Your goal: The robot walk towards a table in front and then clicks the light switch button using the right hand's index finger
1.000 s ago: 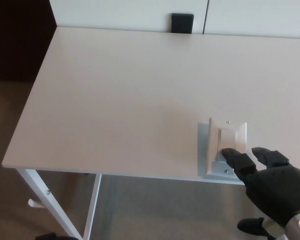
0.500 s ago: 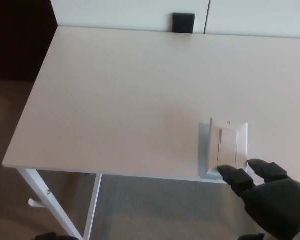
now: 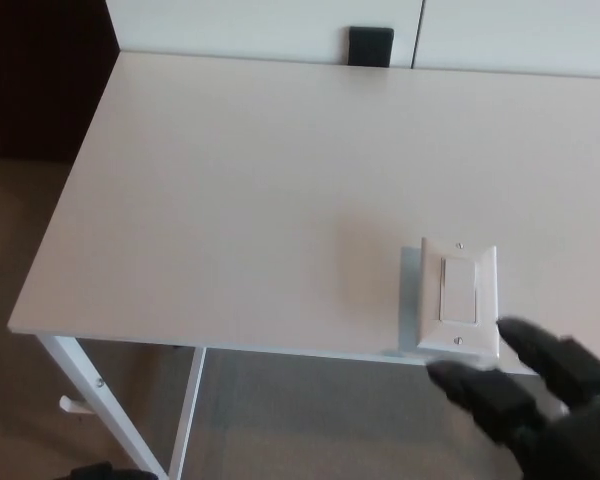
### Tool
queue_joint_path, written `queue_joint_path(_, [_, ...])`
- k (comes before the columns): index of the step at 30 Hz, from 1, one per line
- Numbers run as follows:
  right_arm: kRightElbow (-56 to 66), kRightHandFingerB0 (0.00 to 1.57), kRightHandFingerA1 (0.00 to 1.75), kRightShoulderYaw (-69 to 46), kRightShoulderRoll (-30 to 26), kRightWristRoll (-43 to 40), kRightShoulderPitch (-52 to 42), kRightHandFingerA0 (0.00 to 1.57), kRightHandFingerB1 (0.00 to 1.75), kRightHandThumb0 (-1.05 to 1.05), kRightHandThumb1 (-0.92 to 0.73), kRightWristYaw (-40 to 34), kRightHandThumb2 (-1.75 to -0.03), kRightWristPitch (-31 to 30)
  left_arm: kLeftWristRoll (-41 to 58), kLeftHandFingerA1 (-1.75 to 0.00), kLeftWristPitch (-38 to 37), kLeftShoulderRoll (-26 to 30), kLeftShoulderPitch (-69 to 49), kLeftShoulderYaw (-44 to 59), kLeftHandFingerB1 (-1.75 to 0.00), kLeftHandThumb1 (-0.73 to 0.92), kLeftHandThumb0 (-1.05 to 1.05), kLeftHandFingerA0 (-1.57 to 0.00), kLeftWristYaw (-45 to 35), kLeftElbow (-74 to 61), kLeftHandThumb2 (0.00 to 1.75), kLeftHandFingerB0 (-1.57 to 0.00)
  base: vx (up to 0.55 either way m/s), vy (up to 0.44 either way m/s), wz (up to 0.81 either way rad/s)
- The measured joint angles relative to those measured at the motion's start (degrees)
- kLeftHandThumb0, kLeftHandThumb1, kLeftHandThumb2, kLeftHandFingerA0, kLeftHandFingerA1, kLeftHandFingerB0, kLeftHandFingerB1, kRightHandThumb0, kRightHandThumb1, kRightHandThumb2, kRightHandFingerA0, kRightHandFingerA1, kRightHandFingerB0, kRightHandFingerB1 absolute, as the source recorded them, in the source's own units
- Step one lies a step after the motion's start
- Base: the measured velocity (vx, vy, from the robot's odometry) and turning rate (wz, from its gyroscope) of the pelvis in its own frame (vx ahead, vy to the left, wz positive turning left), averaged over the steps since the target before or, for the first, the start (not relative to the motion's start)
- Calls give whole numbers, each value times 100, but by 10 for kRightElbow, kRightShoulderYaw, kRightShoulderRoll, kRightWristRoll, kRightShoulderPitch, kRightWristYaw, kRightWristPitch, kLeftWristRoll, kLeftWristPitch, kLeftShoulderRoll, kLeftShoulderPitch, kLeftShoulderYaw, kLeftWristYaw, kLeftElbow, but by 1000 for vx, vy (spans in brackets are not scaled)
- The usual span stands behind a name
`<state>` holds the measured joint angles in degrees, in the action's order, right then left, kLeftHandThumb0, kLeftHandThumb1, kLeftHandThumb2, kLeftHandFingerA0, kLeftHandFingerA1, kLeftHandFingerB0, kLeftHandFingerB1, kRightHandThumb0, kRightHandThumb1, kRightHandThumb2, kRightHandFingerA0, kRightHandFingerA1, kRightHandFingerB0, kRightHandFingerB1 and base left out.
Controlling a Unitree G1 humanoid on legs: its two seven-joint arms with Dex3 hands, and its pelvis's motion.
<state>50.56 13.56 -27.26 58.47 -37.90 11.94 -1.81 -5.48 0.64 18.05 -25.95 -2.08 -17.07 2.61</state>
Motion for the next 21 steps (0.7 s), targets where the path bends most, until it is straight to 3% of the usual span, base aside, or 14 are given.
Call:
queue_joint_path(2, [3,19,25,-17,-6,-11,-49,0,28,-73,-61,-14,-59,20,0,-42,0,0,-1,0,-37,49,-33,-58,0,0,55,-50,0,0,0])
queue_joint_path(3, [0,14,25,-23,-9,-18,-64,2,38,-76,-48,-19,-87,29,-1,-42,0,1,-2,0,-36,49,-33,-58,0,0,55,-50,0,0,0])
queue_joint_path(7, [-64,17,35,-36,-17,-56,-75,4,44,-79,-51,-25,-87,57,-1,-43,0,1,-6,-1,-37,48,-31,-57,0,1,54,-50,0,0,0])
queue_joint_path(8, [-94,1,52,-36,-17,-64,-66,2,46,-38,-36,-24,-96,60,-1,-43,0,1,-8,-1,-37,48,-32,-58,0,1,54,-51,0,0,0])
queue_joint_path(9, [-120,22,45,-36,-16,-71,-58,11,44,-72,-51,-25,-83,63,-1,-43,0,1,-10,-1,-37,48,-34,-59,0,2,54,-52,0,0,0])
queue_joint_path(10, [-139,22,45,-36,-14,-75,-51,11,44,-72,-51,-25,-83,66,-1,-43,0,1,-11,-2,-37,48,-34,-59,0,2,54,-52,0,0,0])
queue_joint_path(11, [-169,31,37,-36,-11,-82,-42,26,36,-65,-66,-26,-60,70,-1,-42,0,1,-13,-2,-37,49,-32,-60,0,3,55,-52,0,0,0])
queue_joint_path(14, [-241,31,45,-38,3,-101,-19,30,36,-65,-67,-27,-59,82,-1,-42,0,0,-18,-3,-37,50,-30,-58,0,3,55,-50,0,0,0])
queue_joint_path(15, [-265,18,58,-41,8,-109,-11,33,45,-69,-51,-27,-91,86,-1,-43,0,0,-19,-3,-37,50,-31,-58,0,3,55,-51,0,0,0])
queue_joint_path(17, [-311,17,58,-48,24,-126,7,32,45,-68,-51,-26,-92,90,-1,-43,0,-1,-21,-3,-37,49,-33,-59,0,3,55,-51,0,0,0])
queue_joint_path(18, [-330,30,45,-53,31,-134,15,32,34,-65,-67,-25,-59,91,-1,-42,0,-1,-21,-3,-37,50,-33,-59,0,3,55,-51,0,0,0])
queue_joint_path(21, [-395,30,44,-71,59,-165,42,31,34,-63,-68,-22,-59,96,0,-43,0,-1,-22,-3,-37,50,-33,-59,0,3,55,-51,0,0,0])
